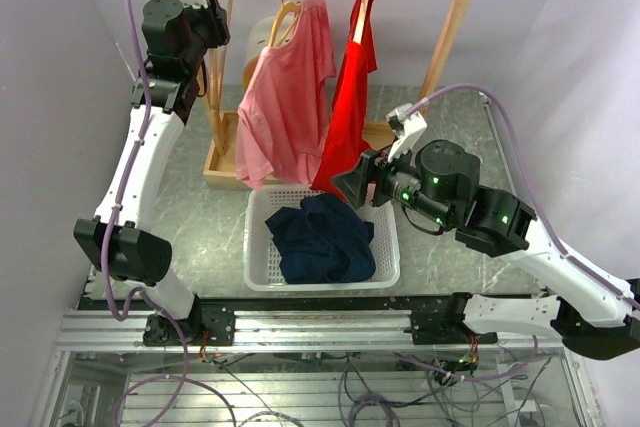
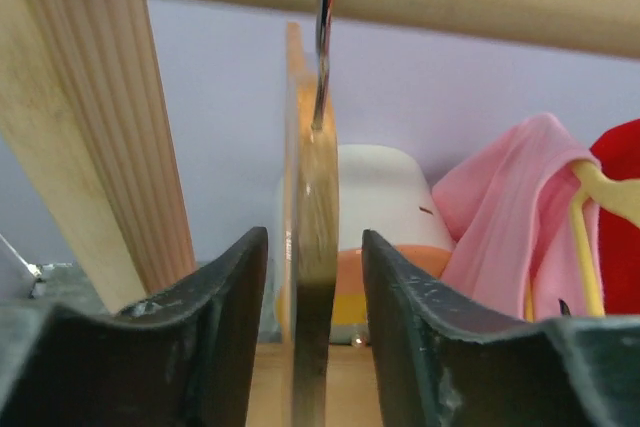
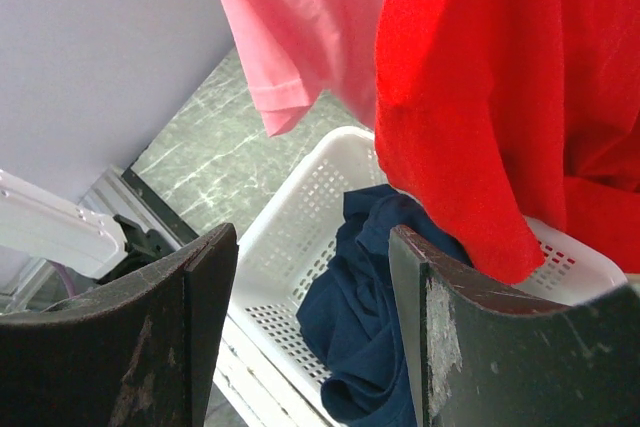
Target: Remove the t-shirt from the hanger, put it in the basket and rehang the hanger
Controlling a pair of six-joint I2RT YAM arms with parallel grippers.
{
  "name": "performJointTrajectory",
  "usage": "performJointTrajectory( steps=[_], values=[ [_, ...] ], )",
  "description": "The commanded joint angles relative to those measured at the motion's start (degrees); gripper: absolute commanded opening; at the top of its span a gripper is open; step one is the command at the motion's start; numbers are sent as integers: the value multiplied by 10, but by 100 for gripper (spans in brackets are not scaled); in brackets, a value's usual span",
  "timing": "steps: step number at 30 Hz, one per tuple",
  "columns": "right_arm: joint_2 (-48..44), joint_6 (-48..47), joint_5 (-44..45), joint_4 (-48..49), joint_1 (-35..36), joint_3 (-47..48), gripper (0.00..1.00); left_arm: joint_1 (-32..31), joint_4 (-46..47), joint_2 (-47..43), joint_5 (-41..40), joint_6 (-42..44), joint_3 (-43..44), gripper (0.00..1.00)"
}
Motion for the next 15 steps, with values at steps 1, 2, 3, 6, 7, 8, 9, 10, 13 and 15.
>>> performJointTrajectory(
  steps=[1, 2, 3, 6, 7, 8, 9, 10, 13, 15],
  values=[
    [7, -8, 13, -2, 1, 34, 62, 1, 32, -52, -5, -3, -41, 62],
    [12, -13, 14, -5, 1, 43, 62, 1, 33, -66, -8, -4, -52, 67],
    [19, -20, 14, -9, 0, 51, 62, 1, 31, -79, -11, -4, -60, 71],
    [35, -35, 19, -16, 1, 69, 62, 1, 20, -110, -21, -1, -70, 75],
    [38, -40, 22, -17, 1, 72, 62, 1, 16, -121, -23, -1, -71, 75],
    [41, -43, 26, -16, 1, 74, 62, 1, 14, -132, -25, -1, -73, 75],
    [42, -46, 30, -15, 1, 75, 62, 1, 11, -142, -23, -2, -72, 74],
    [43, -47, 35, -13, 1, 74, 62, 1, 9, -153, -20, -4, -70, 74],
    [41, -44, 48, -5, 1, 70, 62, 1, 7, -184, 7, -17, -58, 74],
    [37, -42, 52, 2, 1, 62, 62, 1, 13, -197, 32, -33, -52, 73]
  ],
)
